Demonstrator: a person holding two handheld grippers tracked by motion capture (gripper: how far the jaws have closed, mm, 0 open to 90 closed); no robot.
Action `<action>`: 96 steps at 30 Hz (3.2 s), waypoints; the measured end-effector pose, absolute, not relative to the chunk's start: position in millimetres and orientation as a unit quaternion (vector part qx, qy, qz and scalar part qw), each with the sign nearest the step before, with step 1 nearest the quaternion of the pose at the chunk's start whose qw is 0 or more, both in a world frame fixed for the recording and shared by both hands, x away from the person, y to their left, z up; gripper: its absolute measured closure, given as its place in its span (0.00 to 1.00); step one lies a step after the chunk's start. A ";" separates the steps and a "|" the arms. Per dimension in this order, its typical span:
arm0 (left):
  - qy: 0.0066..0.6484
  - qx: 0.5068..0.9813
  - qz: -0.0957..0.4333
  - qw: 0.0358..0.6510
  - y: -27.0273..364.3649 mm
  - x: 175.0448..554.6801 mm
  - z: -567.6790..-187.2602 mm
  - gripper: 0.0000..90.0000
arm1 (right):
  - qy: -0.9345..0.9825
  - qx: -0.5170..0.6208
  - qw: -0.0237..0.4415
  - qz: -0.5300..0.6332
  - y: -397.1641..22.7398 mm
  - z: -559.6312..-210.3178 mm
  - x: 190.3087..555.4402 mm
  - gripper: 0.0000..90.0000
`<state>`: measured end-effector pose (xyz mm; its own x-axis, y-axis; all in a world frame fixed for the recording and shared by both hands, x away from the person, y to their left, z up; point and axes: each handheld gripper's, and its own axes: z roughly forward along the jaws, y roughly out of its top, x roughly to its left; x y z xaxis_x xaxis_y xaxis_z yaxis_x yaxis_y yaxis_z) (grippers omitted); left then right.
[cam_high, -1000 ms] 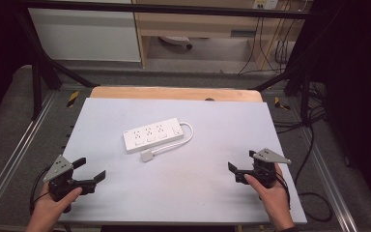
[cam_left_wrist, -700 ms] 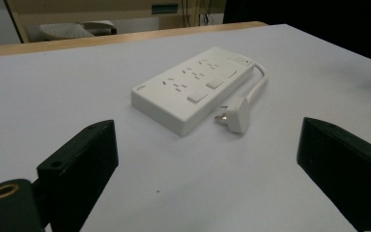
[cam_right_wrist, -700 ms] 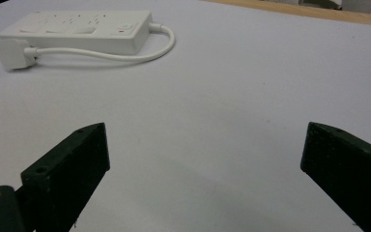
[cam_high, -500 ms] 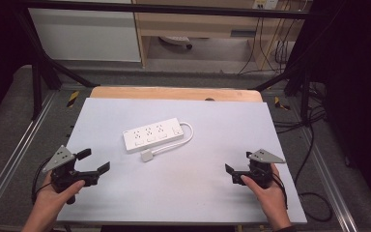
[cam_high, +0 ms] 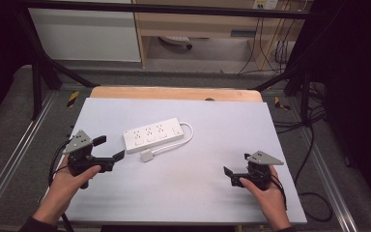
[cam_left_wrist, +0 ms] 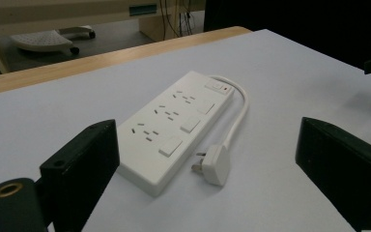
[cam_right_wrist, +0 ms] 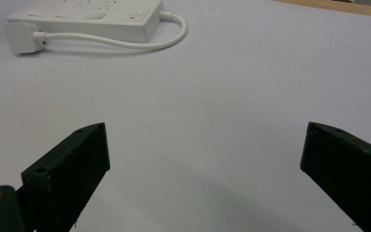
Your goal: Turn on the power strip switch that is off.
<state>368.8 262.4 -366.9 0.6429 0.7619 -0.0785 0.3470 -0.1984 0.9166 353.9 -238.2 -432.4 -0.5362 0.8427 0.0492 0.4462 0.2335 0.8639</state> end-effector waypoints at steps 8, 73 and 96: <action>0.363 0.754 0.200 0.510 238.4 384.6 -364.6 0.09 | 0.754 0.427 0.221 0.447 -237.9 -432.9 353.4 0.04; 0.390 0.777 0.192 0.455 147.6 468.1 -406.2 0.17 | 0.749 0.433 0.222 0.449 -243.9 -432.1 348.9 0.04; 0.393 0.783 0.195 0.440 142.2 475.0 -415.1 0.27 | 0.750 0.434 0.219 0.449 -244.8 -432.3 348.8 0.04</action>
<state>475.0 142.2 -415.1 0.6144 0.7880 -0.0399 0.4443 -0.3037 0.8428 348.8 -244.8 -432.3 -0.5271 0.8476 0.0608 0.4540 0.2204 0.8633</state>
